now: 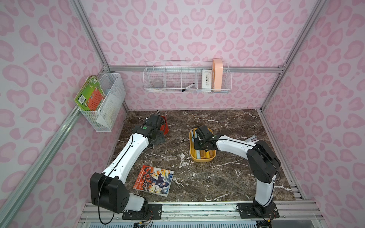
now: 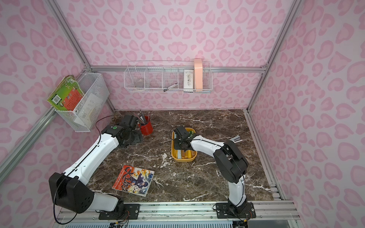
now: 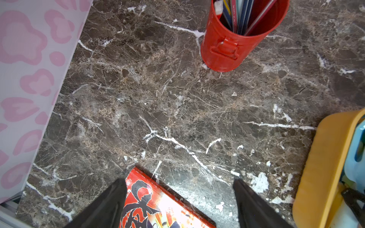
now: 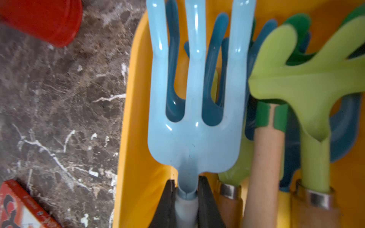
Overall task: Take the hand rake out of the storage box
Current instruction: Pick up the rake from the storage box, then place the rake at the center of the board.
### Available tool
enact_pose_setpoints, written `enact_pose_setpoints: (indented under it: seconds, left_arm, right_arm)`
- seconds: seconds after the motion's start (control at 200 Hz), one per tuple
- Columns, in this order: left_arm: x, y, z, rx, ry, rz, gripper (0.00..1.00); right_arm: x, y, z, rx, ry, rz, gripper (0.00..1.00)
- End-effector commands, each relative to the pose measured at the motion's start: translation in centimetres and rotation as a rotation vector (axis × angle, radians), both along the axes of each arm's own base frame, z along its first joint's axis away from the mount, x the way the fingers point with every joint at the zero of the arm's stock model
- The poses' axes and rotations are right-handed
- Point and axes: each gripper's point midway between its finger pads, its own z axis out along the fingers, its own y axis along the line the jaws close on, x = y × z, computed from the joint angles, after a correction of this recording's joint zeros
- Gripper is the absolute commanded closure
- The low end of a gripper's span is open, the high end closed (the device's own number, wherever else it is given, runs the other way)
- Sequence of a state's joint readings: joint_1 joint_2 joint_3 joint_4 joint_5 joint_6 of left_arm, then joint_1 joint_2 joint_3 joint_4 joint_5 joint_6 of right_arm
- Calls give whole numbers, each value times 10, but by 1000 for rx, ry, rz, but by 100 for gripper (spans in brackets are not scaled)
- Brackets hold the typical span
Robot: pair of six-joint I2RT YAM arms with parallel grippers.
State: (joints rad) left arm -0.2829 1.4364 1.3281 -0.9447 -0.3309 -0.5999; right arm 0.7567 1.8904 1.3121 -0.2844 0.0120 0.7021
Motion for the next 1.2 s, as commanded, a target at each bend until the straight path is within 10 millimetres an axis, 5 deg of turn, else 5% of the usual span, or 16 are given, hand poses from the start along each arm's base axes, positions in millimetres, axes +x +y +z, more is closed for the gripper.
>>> enact_pose_setpoints:
  seconds: [0.0,0.16,0.33,0.455,0.59,0.79,1.19]
  left_arm:
    - [-1,1,0,4,12,5,11]
    - [0,1,1,6,11,7,11]
    - [1,0,-1,4,18,3,11]
    - [3,0,-4,14,26,2,11]
    - [7,-1,-6,13,31,3,11]
    - [10,-4,-8,1,37,5,11]
    - [9,-1,-8,19,39,9,11]
  right_arm:
    - [5,0,22,57,-41,-19,96]
    - [9,-19,45,106,-73,-51,96]
    - [25,-78,53,60,-106,-95,96]
    - [27,-131,43,-24,-104,-122,95]
    - [20,-158,15,-75,-65,-94,94]
    - [17,-155,-21,-104,-13,-78,93]
    - [28,-146,-49,-81,34,-98,92]
